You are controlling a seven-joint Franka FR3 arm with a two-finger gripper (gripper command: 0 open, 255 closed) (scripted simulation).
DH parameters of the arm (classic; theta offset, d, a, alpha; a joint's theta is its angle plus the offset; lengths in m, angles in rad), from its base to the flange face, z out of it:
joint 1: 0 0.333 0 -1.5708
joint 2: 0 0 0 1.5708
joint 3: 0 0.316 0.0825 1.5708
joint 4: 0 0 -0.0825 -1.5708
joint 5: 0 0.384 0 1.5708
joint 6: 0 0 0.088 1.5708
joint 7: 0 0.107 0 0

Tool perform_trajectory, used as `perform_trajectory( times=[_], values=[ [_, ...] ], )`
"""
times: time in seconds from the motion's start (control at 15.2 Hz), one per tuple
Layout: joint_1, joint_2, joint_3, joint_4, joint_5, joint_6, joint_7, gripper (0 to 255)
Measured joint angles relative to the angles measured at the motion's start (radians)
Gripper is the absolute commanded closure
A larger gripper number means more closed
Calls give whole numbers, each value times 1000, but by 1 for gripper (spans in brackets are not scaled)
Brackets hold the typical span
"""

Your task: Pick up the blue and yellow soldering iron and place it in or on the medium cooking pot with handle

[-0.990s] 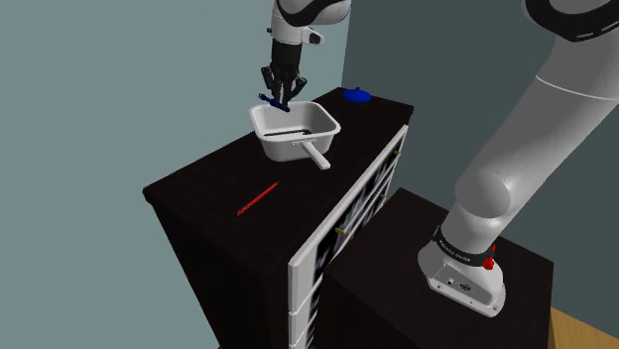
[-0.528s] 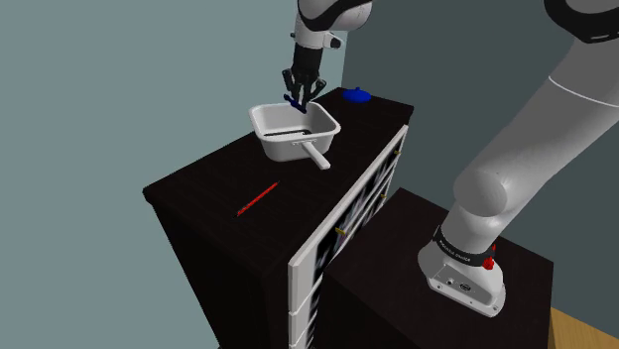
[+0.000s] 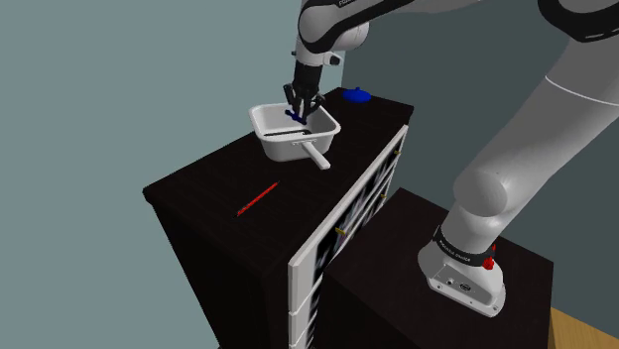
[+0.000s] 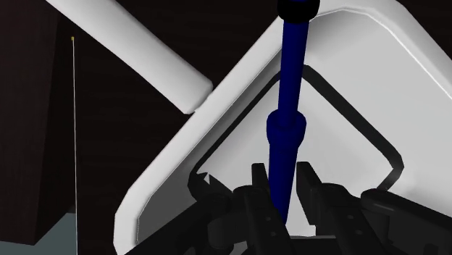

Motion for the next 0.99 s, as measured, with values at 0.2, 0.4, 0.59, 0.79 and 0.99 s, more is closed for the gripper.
perform_trajectory(
  times=[0.2, 0.4, 0.59, 0.79, 0.99],
  values=[
    [2, 13, 3, -27, -2, 39, 2, 255],
    [1, 20, 4, -35, -3, 54, 1, 255],
    [2, 20, 4, -37, -3, 57, 1, 255],
    [2, 20, 4, -37, -3, 57, 1, 0],
    [2, 20, 4, -37, -3, 57, 1, 0]
  ],
)
